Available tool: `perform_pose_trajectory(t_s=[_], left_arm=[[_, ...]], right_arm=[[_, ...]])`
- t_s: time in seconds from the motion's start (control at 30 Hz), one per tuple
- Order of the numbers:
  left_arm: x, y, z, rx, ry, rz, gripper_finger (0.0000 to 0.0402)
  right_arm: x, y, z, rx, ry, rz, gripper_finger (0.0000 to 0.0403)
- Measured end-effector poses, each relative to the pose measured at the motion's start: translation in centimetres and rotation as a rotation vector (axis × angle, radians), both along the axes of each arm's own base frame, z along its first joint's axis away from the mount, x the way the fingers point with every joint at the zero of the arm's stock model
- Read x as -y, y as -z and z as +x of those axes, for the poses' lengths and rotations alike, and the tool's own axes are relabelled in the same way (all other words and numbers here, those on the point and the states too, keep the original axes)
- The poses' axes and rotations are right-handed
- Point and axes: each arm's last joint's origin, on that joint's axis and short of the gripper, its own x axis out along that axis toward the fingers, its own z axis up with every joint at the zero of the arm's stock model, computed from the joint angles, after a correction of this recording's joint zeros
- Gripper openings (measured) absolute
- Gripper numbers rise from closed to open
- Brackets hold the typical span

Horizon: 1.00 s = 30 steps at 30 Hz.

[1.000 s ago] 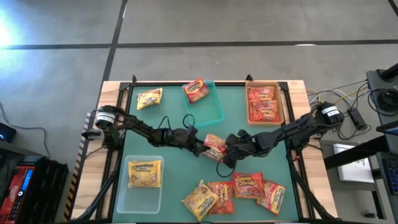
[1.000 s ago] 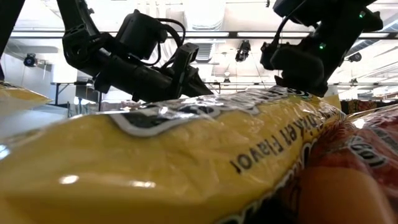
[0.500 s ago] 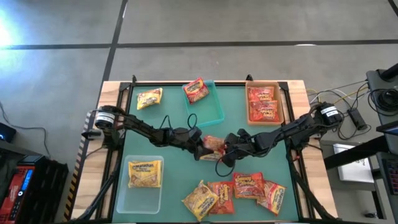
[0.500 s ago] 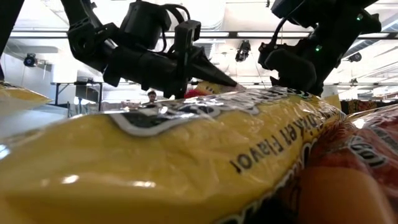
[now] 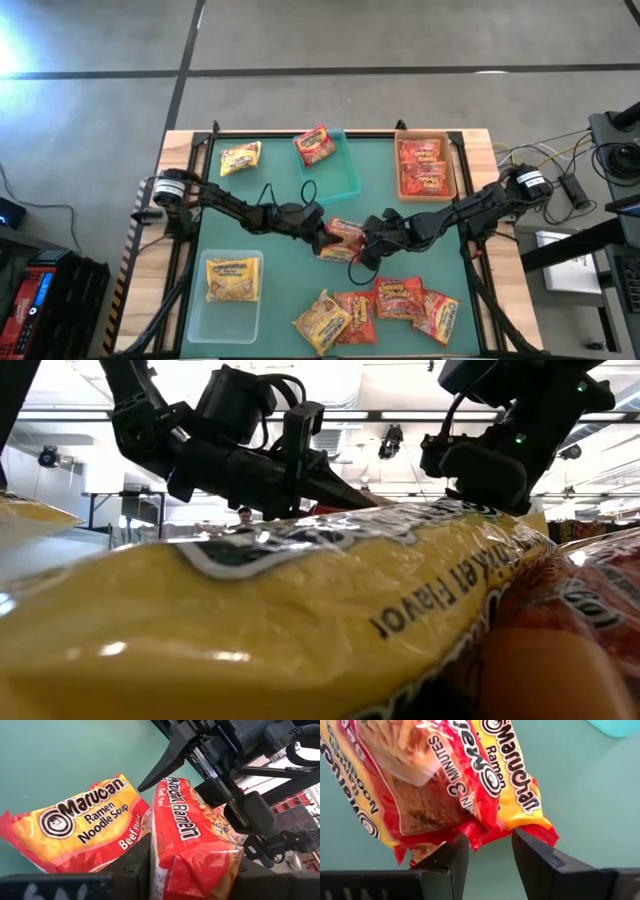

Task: Sort Maruchan noodles
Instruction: Put the middle right red noodle pack into the green bin

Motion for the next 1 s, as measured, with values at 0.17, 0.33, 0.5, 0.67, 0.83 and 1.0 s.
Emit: perform_pose_trajectory(t_s=[0.17,0.33,0.5,0.67,0.83,1.0], left_arm=[[-0.3,0.0,0.0,0.0,-0.004,-0.001,0.0114],[-1.2,-1.2,-0.1,0.037,-0.008,0.029,0.0126],[-2.5,-3.3,-0.5,0.105,-0.022,0.098,0.0116],[-5.1,-5.1,-1.2,0.121,-0.089,0.201,0.0117],[-8.5,-6.7,-2.2,0.148,-0.208,0.345,0.0117],[-12.2,-6.5,-3.2,0.082,-0.364,0.49,0.0118]], right_arm=[[0.1,0.0,-0.3,-0.031,-0.001,-0.006,0.0139],[0.3,-0.3,-1.2,-0.081,0.018,-0.01,0.0139],[0.5,-1.2,-1.7,-0.069,0.033,-0.002,0.0139],[0.6,-2.2,-1.8,-0.011,0.045,-0.01,0.0139],[0.5,-2.6,-1.5,0.043,0.053,-0.01,0.0139],[0.5,-2.7,-1.4,0.061,0.054,-0.007,0.0139]])
